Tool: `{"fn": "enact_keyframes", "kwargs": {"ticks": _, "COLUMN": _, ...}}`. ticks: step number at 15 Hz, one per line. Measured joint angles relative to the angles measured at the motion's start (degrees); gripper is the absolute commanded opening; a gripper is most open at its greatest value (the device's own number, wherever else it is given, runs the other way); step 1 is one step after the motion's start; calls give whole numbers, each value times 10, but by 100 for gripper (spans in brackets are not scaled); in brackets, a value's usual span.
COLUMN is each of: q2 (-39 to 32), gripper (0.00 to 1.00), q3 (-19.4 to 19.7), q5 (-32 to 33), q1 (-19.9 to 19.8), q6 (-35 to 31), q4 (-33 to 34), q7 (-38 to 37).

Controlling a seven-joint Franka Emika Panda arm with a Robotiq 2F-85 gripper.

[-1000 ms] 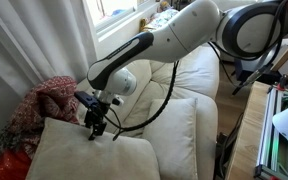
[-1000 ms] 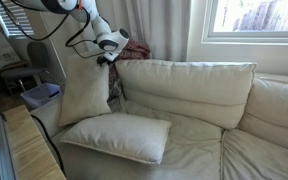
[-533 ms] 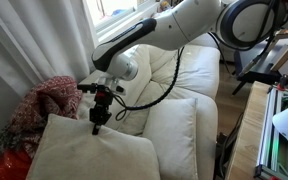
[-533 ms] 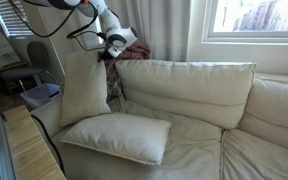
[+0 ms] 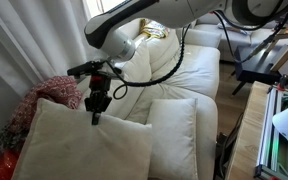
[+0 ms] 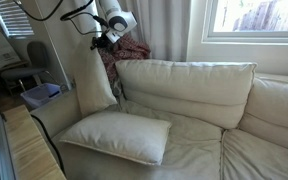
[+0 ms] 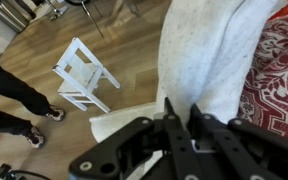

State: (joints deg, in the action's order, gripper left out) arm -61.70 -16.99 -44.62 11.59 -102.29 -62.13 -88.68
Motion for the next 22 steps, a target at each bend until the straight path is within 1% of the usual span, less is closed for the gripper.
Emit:
{"fn": "enact_keyframes", "kwargs": {"ticks": 5, "q2": 97, "gripper": 3, "q3": 10, "q5": 63, "q1": 2, "q6": 63, "q4": -46, "q7": -32}}
{"fn": "enact_keyframes", "kwargs": {"ticks": 10, "q2": 201, "gripper": 3, "q3": 45, "q5": 103, "q1": 6, "q6": 169, "q4": -94, "q7": -63}}
{"fn": "enact_keyframes", "kwargs": {"ticks": 14, "q2": 273, "gripper": 3, "q3": 71, "q5": 136, "q1": 10, "q6": 233, "q4": -137, "q7": -122}}
{"fn": "enact_keyframes", "kwargs": {"ticks": 18, "q2": 307, "gripper": 3, "q3": 89, "q5": 182, "q1": 17, "q6": 303, "q4": -172, "q7": -183}}
{"fn": "enact_keyframes", "kwargs": {"ticks": 22, "q2": 303, "gripper": 3, "q3": 104, "q5": 236, "q1": 24, "q6": 347, "q4": -197, "q7": -195}}
